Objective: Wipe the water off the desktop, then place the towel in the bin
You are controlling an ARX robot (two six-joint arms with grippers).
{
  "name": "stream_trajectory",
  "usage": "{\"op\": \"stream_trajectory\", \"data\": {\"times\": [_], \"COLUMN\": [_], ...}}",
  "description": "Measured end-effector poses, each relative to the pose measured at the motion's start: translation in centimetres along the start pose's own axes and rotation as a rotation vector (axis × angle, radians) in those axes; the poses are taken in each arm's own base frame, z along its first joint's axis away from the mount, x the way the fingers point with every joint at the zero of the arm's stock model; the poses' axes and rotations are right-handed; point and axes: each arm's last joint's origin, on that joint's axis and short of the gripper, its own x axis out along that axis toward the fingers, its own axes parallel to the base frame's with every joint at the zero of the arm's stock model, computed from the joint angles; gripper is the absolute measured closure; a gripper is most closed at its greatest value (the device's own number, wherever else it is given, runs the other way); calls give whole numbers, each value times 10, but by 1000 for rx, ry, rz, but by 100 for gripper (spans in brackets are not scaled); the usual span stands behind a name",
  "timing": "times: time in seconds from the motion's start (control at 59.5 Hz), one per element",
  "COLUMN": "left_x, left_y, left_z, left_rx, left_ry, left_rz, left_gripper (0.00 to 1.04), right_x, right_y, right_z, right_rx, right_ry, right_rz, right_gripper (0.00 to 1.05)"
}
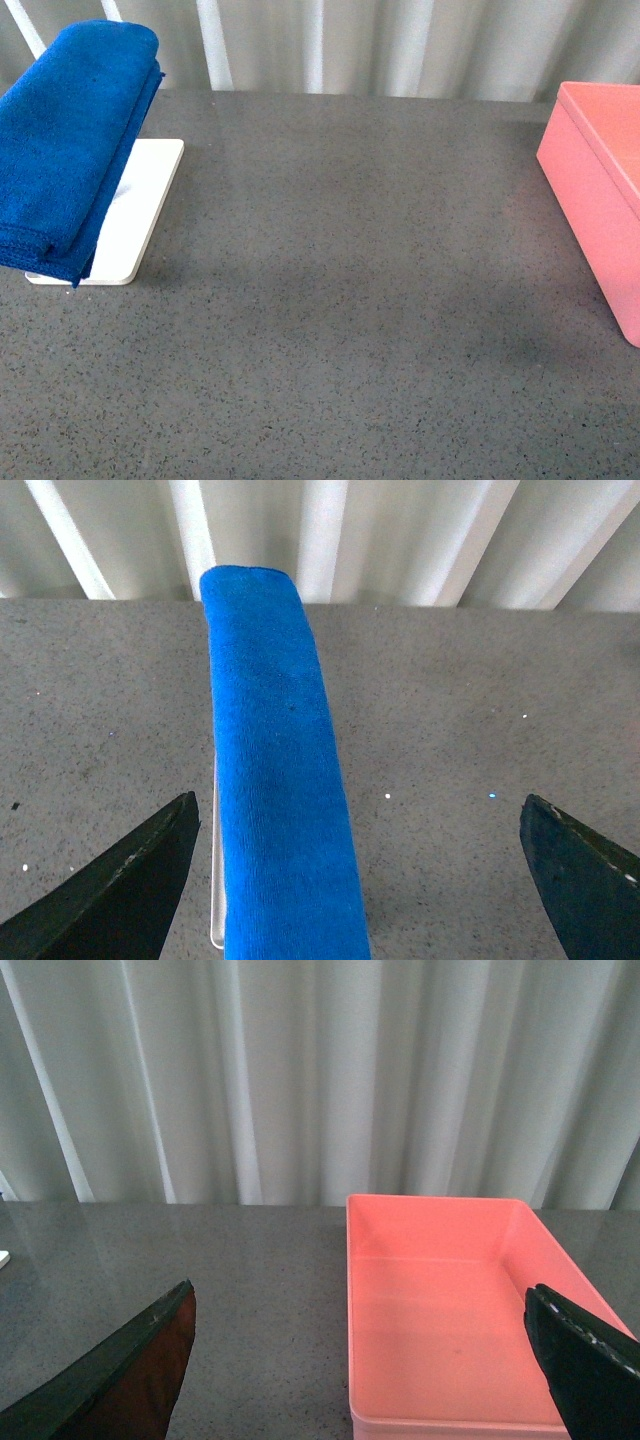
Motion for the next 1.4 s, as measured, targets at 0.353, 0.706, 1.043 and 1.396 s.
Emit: {"op": "stream_trajectory", "data": {"times": [0.353,0.706,1.043,1.396], "left_x": [129,172,188,194], "left_y": [7,22,25,25], "left_z": [53,37,19,-2], "left_rx": [175,168,151,155], "left_ry": [211,330,366,380], "left_rz": [50,103,137,129], "left_gripper": [7,7,7,7], "right_x": [0,0,0,0], "right_y": [0,0,0,0], "right_z": [0,0,0,0], "right_rx": [0,0,0,0], "right_ry": [0,0,0,0], "right_rz": [0,0,0,0], "right_gripper": [7,7,7,7]}}
